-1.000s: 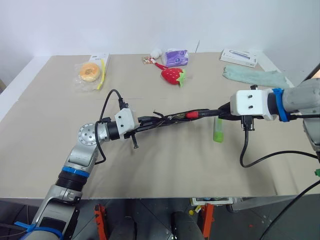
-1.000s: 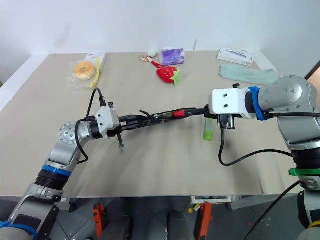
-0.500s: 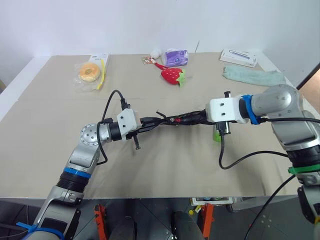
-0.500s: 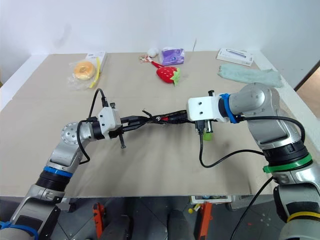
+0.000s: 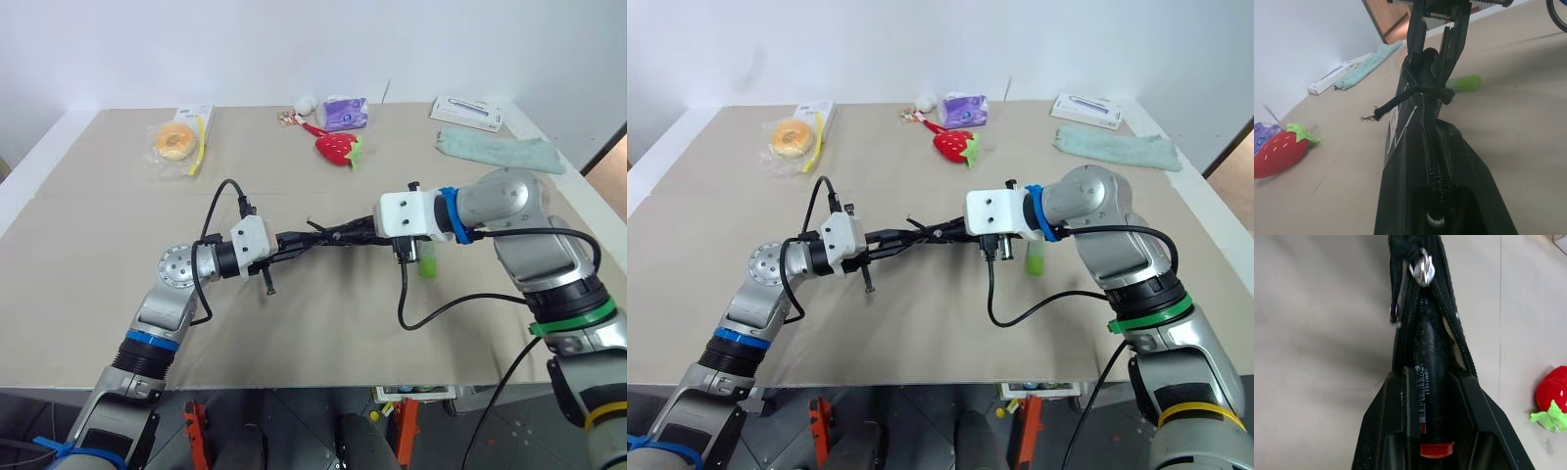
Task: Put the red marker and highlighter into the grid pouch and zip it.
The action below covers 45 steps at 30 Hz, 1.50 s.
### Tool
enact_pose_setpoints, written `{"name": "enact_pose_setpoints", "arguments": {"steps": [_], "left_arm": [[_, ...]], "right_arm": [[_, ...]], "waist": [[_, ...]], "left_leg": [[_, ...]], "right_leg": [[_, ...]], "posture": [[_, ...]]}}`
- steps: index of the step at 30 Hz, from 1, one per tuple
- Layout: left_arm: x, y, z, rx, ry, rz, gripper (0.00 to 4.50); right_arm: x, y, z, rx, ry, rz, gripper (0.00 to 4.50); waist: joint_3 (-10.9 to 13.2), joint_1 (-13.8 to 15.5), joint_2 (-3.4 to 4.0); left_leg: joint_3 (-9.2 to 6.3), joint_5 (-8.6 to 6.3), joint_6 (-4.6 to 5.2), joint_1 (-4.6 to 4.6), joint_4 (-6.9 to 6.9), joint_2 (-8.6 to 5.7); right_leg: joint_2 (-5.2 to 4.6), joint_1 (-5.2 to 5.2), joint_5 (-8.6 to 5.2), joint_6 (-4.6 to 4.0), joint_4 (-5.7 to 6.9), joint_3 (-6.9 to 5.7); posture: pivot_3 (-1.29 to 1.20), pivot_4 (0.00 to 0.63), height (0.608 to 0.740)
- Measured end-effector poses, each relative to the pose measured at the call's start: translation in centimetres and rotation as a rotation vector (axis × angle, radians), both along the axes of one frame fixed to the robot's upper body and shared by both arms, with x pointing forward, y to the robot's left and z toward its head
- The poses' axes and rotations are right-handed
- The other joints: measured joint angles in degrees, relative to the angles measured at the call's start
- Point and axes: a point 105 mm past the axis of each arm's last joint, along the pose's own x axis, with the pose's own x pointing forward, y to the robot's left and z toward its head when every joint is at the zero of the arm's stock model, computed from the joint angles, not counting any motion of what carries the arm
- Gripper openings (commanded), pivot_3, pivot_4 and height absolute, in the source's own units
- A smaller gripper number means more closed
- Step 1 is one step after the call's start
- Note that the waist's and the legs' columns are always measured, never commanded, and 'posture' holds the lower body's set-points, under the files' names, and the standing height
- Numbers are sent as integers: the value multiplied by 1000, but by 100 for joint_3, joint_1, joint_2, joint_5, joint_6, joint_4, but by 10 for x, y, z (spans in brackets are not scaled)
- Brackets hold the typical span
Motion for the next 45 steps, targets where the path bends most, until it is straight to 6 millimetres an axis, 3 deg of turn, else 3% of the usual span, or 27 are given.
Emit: {"name": "enact_pose_setpoints", "arguments": {"steps": [11,13,17,20,23,28,34,37,38,40,43,45], "left_arm": [[-1,-3,-5,-11,29,0,0],[0,-3,-5,-17,34,5,0],[1,-3,-4,-29,48,8,0],[1,-3,-3,-44,59,6,0],[1,-4,-1,-77,83,0,0],[5,1,4,-164,144,20,0],[5,0,5,-180,172,18,0],[8,3,7,-239,231,23,0],[11,8,9,-264,247,43,0],[13,13,11,-287,258,65,0],[15,12,12,-315,281,74,0],[14,9,14,-328,283,66,0]], "right_arm": [[12,9,-7,-39,-114,11,542],[13,9,-6,-38,-130,12,1658],[12,10,-5,-29,-124,21,3359],[9,9,-3,-15,-113,30,4398],[2,2,5,-12,-75,33,4398],[-22,-10,37,82,22,40,4398],[-27,-7,40,116,63,43,4398],[-12,-50,57,193,73,-165,4398],[-2,-79,66,217,37,-307,4398],[7,-109,65,222,7,-467,4398],[19,-141,30,254,71,-709,4398],[19,-147,13,314,138,-815,4398]], "waist": [[0,0,0],[0,0,0],[0,0,0],[0,1,0],[0,1,0],[0,-10,0],[0,0,0],[3,53,-4],[3,76,-5],[1,79,-8],[1,47,-7],[1,15,-7]], "left_leg": [[0,1,-2,0,1,0],[0,1,-1,0,1,0],[0,1,-1,0,1,0],[0,1,-1,0,1,0],[0,1,-1,-2,1,0],[1,-2,3,1,1,0],[1,7,4,2,6,1],[3,7,4,-8,17,-1],[3,7,5,-9,17,-2],[7,5,8,-6,14,-1],[21,5,8,-6,9,-1],[32,6,7,-10,8,-1]], "right_leg": [[0,-1,2,-1,1,0],[0,-1,2,-1,1,0],[0,-1,2,-1,1,1],[0,0,2,-1,1,1],[0,0,2,0,1,2],[1,1,2,0,1,2],[3,2,8,9,3,3],[3,3,17,9,-1,6],[3,4,18,9,-3,7],[3,3,17,9,-4,8],[3,-8,17,7,1,24],[3,-19,20,5,5,39]], "posture": [[0,150,740],[0,150,740],[0,150,740],[0,150,740],[0,150,740],[0,150,740],[0,150,740],[0,150,740],[0,150,740],[0,150,740],[0,150,740],[0,150,740]]}}
